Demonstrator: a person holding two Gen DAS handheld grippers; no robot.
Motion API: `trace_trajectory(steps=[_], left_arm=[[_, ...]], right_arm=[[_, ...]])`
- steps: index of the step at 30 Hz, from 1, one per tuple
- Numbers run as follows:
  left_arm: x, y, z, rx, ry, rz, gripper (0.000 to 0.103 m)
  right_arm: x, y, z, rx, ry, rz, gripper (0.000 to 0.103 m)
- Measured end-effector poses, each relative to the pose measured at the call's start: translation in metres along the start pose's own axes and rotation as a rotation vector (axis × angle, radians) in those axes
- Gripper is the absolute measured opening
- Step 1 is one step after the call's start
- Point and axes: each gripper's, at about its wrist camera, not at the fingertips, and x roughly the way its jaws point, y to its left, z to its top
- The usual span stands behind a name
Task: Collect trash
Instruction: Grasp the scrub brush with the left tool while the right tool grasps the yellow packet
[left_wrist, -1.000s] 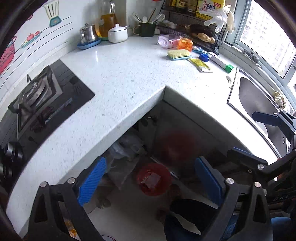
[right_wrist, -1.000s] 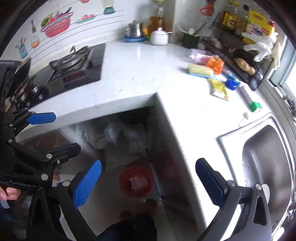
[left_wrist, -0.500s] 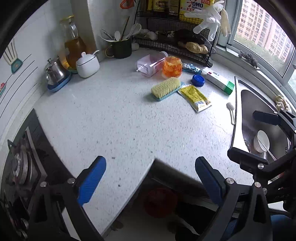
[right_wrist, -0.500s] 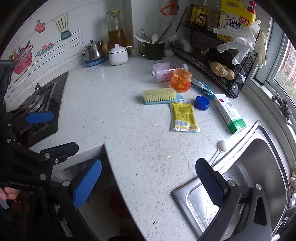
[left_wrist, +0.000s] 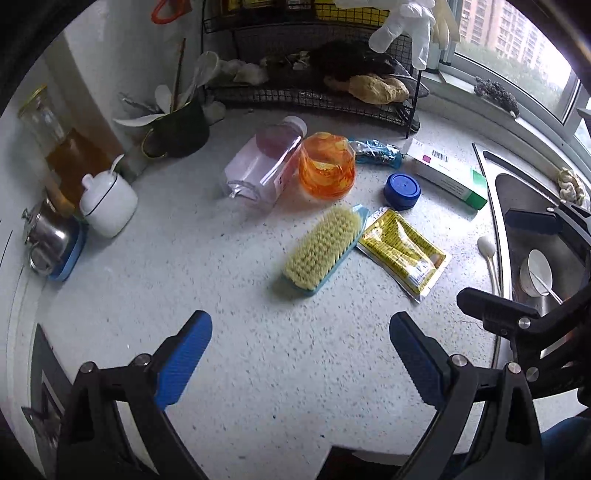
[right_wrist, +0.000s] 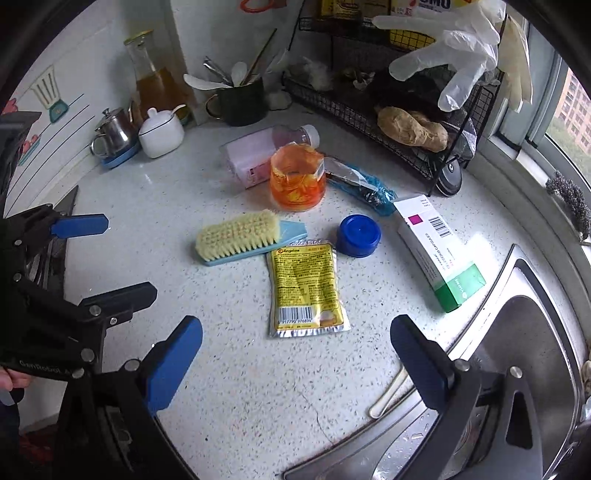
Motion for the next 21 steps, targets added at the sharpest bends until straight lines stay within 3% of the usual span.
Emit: trace_trajectory(steps=[11,17,19,21], left_arm=[[0.087,0.004,0.036,0.276,0.069,-0.182,0.096],[0.111,0.003,0.044,0.343,0.072,-0.254,0.096],[0.116,0.002,0.048,0.352,0.061,-0.262,0.087],[0.117,0.002,0.052,0.355,0.042,-0.264,0.085]], right_arm=[[0.049,-0.014,-0.003,0.267,0.048,-0.123,0.102],[0.052,-0.017,-0.006,0.313,0.050,-0.194,0.102],[0.051,-0.017,-0.006,0.320,0.049,-0.219,0.102],[0.051,-0.020,-0.005,0.342,0.054,-0.235,0.102]])
